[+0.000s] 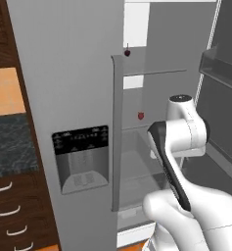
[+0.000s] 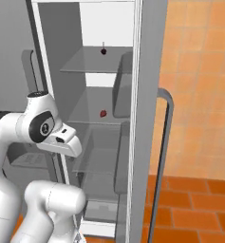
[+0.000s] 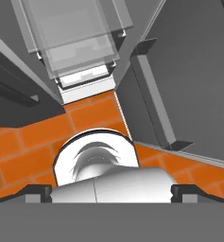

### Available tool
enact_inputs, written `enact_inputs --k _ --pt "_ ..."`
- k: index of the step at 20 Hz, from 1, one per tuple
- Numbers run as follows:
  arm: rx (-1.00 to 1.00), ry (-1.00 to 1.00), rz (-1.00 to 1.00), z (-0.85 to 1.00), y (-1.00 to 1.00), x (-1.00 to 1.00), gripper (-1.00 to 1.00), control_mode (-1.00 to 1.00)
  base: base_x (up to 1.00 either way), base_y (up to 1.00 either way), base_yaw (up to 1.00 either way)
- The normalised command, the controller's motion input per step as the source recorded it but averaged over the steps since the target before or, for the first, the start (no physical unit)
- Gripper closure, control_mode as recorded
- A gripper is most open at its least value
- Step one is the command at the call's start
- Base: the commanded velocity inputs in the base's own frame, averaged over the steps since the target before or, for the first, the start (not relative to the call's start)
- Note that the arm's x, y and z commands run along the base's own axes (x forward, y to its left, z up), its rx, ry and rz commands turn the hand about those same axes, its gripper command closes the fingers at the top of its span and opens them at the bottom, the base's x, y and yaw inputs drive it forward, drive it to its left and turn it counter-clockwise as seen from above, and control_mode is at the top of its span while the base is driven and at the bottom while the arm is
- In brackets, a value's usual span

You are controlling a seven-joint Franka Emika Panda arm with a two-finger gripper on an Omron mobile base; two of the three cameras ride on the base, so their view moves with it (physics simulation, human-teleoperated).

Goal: Take the strawberry from the fridge and place it on top of the pancake, located on the dining counter.

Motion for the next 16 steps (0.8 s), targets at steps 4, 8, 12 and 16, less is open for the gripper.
enact_inputs --k 4,8,12,16 --pt "0.0 0.0 0.0 0.0 0.0 0.0 -1.0 1.0 0.38 -0.02 0.01" --pt "0.0 0.0 0.0 0.0 0.0 0.0 -1.0 1.0 0.52 -0.03 0.0" --pt "0.0 0.0 0.0 0.0 0.0 0.0 -1.0 1.0 0.47 -0.16 0.01" --pt "0.0 0.0 0.0 0.0 0.0 0.0 -1.0 1.0 0.32 -0.27 0.03"
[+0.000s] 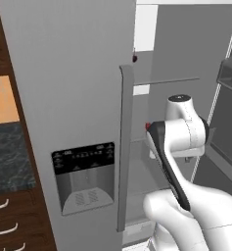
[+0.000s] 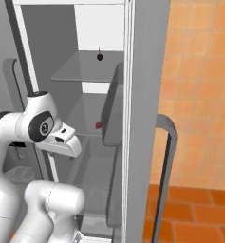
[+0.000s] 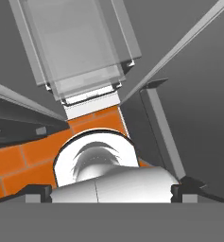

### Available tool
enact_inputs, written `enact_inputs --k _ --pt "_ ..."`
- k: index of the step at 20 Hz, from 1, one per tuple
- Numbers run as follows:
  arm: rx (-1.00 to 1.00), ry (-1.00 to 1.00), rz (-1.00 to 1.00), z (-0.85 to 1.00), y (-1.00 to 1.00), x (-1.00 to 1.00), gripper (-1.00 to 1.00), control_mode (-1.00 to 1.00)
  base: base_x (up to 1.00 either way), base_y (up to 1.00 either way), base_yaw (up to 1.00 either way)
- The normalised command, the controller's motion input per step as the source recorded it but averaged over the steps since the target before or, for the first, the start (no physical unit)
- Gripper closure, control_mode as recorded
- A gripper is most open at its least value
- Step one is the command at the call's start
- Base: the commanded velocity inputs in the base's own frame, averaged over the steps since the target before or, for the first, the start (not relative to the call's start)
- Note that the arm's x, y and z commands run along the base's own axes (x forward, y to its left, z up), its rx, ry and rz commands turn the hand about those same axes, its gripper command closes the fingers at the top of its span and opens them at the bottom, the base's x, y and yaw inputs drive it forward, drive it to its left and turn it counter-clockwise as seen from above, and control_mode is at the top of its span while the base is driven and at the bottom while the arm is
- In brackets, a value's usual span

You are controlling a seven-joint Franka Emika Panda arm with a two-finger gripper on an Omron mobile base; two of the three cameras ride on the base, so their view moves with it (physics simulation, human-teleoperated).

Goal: Take the strawberry from the fridge and place it on top of the pancake, located on the dining counter.

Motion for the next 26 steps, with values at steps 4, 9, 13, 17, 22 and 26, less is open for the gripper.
enact_inputs --k 4,9,13,17,22,26 --pt "0.0 0.0 0.0 0.0 0.0 0.0 -1.0 1.0 0.11 -0.43 0.01" --pt "0.0 0.0 0.0 0.0 0.0 0.0 -1.0 1.0 0.07 -0.42 0.0" --pt "0.0 0.0 0.0 0.0 0.0 0.0 -1.0 1.0 0.17 -0.01 0.0" --pt "0.0 0.0 0.0 0.0 0.0 0.0 -1.0 1.0 0.49 0.0 0.01" --pt "0.0 0.0 0.0 0.0 0.0 0.0 -1.0 1.0 0.33 -0.01 0.01" --pt "0.0 0.0 0.0 0.0 0.0 0.0 -1.0 1.0 0.01 -0.01 0.0"
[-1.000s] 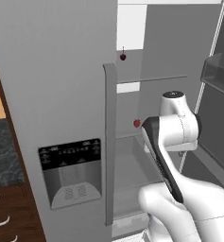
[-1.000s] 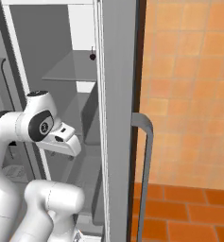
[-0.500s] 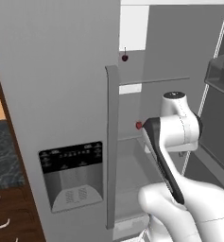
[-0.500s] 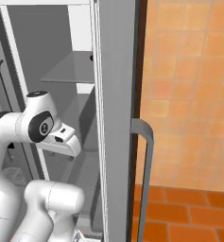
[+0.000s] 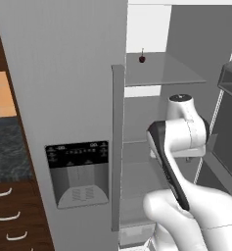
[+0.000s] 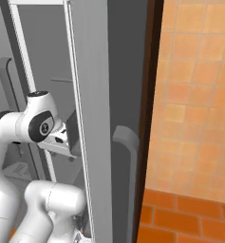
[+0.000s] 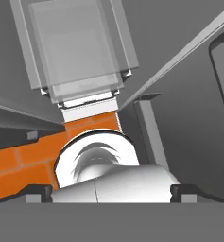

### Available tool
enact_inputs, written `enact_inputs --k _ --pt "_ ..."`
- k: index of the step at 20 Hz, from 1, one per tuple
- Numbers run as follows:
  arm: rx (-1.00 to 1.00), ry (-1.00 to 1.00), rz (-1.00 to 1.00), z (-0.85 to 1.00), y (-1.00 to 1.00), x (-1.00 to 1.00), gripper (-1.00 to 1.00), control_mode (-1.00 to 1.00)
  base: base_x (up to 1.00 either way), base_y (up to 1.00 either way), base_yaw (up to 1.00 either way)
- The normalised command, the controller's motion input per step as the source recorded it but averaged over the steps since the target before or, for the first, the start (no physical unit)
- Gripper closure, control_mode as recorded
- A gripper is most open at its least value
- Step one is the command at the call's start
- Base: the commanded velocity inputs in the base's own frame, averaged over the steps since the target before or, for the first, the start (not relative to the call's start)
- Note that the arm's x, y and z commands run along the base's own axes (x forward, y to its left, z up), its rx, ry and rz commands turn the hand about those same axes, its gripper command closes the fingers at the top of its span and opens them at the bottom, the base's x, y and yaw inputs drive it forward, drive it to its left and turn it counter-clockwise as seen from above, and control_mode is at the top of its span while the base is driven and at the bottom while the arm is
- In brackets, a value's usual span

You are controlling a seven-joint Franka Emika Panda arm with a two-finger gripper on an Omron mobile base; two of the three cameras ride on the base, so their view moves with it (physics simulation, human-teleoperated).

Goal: Take the strawberry from the fridge and place it on top of the pancake, located on the dining counter.

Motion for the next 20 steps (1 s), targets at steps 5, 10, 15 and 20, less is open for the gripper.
enact_inputs --k 5,10,15,20 --pt "0.0 0.0 0.0 0.0 0.0 0.0 -1.0 1.0 0.0 0.0 0.0" --pt "0.0 -0.01 0.0 0.0 0.0 0.07 -1.0 -1.0 0.0 0.0 0.0" --pt "0.0 -0.17 0.14 -0.02 -0.06 0.78 -1.0 -1.0 0.0 0.0 0.0" --pt "0.08 -0.12 0.25 -0.03 -0.22 0.97 -1.0 -1.0 0.0 0.0 0.0"
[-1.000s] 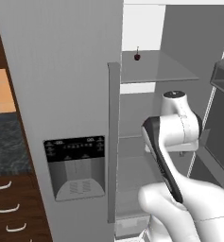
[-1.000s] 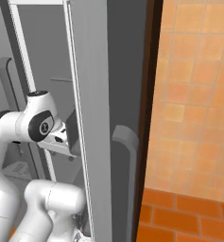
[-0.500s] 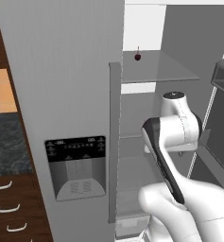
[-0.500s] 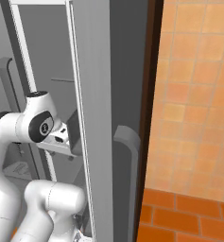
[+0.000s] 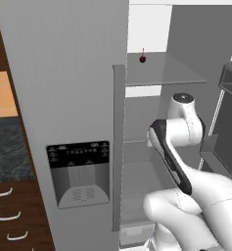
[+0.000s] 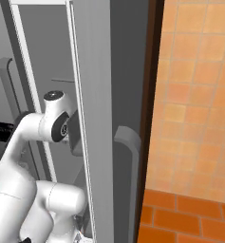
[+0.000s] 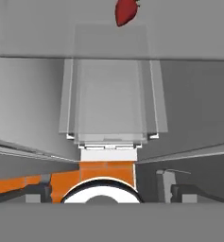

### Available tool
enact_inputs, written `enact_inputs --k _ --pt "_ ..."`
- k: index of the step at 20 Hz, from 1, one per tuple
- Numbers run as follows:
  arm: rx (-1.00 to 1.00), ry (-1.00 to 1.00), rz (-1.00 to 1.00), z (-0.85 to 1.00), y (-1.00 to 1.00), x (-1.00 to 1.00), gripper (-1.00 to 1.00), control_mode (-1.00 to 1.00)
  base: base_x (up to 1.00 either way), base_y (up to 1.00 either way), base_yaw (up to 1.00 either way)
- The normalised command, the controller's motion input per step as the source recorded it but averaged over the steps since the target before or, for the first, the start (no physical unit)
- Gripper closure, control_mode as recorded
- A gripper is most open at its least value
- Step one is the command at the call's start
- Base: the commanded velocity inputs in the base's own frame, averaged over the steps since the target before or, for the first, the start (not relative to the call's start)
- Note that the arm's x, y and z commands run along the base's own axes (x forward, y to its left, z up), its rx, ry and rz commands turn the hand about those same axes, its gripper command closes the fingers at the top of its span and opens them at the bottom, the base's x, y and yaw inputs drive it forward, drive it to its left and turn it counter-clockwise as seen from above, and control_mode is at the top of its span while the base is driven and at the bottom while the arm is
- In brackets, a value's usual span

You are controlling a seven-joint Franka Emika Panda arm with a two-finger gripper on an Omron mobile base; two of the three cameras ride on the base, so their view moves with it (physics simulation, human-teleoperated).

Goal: Take the strawberry from the fridge and place it on top of the pancake, located on the dining counter.

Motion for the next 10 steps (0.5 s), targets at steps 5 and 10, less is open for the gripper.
enact_inputs --k 5,10 --pt "0.0 0.0 0.05 -0.11 -0.1 0.96 -1.0 -1.0 0.0 0.0 0.0" --pt "0.0 -0.09 -0.07 -0.12 -0.04 0.82 -1.0 -1.0 0.0 0.0 0.0"
